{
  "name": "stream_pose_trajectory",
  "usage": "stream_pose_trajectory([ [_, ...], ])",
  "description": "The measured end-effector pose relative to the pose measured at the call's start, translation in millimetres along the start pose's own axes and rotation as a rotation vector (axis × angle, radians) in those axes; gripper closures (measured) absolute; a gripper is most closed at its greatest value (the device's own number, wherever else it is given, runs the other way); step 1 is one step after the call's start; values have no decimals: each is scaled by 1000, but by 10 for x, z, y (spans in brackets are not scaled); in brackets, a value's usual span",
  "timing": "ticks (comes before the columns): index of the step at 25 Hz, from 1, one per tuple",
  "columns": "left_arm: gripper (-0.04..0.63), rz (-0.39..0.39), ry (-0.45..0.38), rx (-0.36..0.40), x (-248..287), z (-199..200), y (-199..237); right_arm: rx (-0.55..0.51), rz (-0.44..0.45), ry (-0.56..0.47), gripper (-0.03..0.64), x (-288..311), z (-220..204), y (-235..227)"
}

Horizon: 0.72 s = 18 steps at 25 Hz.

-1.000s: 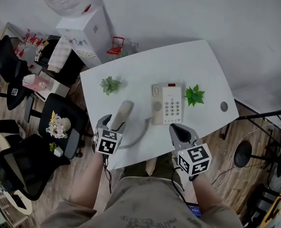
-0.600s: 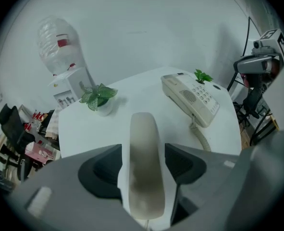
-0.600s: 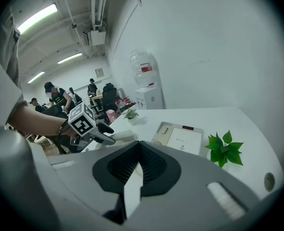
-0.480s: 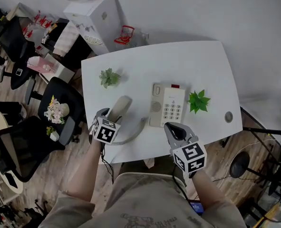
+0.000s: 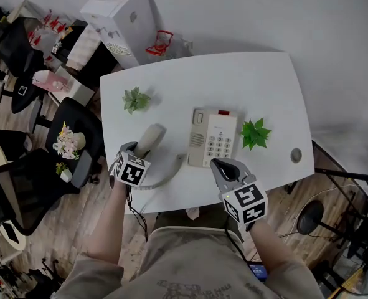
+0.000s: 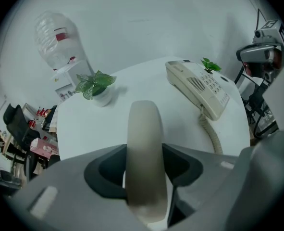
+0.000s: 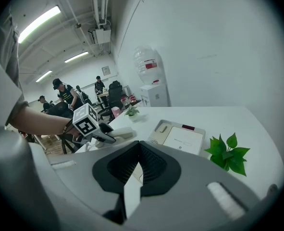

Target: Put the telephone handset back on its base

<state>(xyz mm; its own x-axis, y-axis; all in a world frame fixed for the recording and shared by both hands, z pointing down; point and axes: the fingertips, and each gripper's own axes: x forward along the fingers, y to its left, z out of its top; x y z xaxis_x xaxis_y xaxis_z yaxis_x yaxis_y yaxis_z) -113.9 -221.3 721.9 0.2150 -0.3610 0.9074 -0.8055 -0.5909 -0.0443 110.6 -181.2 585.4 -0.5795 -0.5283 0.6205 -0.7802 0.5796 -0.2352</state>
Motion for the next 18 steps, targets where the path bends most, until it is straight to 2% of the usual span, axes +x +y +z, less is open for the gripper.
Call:
stream_pose_trajectory([
  [5, 376, -6, 9, 5, -4, -6, -29, 7, 7, 13, 588, -13, -61, -6],
  [9, 377, 11, 9, -26, -67, -9, -40, 0, 10, 8, 588, -20, -16, -17],
  [18, 377, 34, -111, -110, -545, 359, -114, -20, 11, -13, 588, -158, 163, -46],
])
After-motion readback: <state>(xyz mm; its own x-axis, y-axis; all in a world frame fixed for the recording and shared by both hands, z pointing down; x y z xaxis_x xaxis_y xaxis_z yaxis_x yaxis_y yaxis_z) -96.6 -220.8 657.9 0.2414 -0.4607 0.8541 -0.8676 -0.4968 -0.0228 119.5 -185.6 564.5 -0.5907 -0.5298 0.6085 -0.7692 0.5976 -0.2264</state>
